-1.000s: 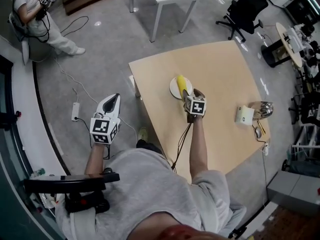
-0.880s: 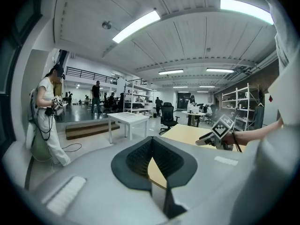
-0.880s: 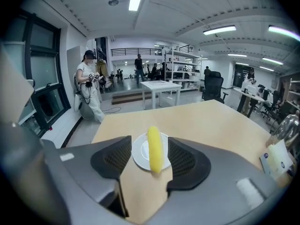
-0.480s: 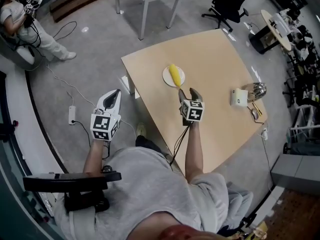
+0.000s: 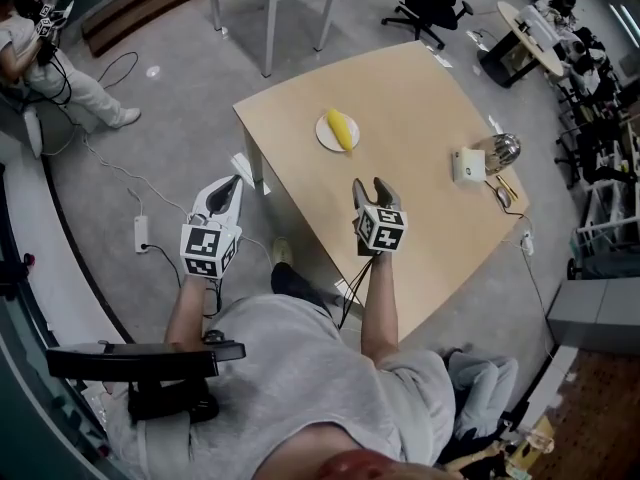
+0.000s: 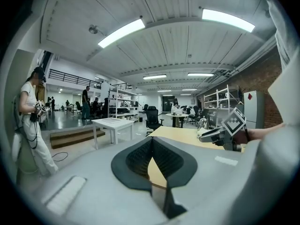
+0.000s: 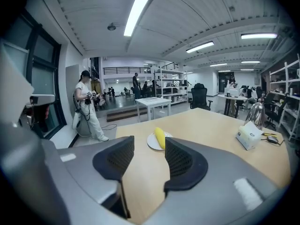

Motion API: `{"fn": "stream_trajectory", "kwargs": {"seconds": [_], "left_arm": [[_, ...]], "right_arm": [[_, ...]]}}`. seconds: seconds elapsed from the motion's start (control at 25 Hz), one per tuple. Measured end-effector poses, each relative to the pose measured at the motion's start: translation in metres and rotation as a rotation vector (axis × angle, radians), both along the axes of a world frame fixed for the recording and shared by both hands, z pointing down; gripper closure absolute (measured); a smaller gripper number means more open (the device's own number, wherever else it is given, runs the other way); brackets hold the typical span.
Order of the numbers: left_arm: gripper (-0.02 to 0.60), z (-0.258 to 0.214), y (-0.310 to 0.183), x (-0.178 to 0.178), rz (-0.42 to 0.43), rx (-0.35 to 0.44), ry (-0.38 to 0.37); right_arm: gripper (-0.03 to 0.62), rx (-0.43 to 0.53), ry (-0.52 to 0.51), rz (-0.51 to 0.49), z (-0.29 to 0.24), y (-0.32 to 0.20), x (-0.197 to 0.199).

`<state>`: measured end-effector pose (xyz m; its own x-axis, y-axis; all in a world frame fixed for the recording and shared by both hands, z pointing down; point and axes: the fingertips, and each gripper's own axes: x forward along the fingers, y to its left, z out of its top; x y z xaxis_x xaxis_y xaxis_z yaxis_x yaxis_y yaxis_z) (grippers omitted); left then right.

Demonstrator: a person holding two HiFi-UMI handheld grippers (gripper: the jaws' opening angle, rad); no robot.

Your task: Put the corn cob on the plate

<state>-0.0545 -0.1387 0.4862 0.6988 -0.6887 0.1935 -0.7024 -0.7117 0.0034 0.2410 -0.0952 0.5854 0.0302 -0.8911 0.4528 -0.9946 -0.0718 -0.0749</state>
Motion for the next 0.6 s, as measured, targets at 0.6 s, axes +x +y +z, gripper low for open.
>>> {"fn": "stream_trajectory", "kwargs": {"seconds": [0.6], "left_arm": [[0.563,-0.007,0.071,-0.025,0.068,0.031,0.002]], "right_arm": [[0.427,0.09,0.013,0.091,-0.033,0.114,-0.04]]}}
